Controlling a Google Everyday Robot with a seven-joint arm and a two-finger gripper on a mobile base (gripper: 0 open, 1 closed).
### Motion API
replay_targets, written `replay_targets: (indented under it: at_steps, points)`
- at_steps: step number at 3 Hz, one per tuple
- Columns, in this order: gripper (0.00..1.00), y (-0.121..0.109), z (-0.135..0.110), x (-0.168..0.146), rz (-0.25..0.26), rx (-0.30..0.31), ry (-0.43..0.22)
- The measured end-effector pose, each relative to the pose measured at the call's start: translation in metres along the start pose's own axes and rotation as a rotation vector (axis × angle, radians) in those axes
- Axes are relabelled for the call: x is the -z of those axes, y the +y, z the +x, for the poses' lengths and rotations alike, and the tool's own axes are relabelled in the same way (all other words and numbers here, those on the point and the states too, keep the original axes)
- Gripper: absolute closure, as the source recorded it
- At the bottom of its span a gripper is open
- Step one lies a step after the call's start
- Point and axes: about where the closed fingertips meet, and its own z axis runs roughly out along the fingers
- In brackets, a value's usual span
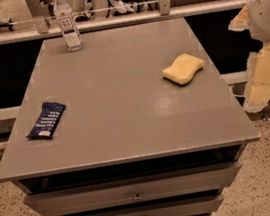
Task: Pick rxbar blueberry
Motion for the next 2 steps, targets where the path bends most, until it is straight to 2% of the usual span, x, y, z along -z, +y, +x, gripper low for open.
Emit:
replay_targets:
  at_steps: [1,2]
  points:
    - [0.00,0.000,0.000,0.000,0.000,0.000,0.000]
    - [0.00,0.000,-0.034,-0.038,-0.067,0.036,-0.103]
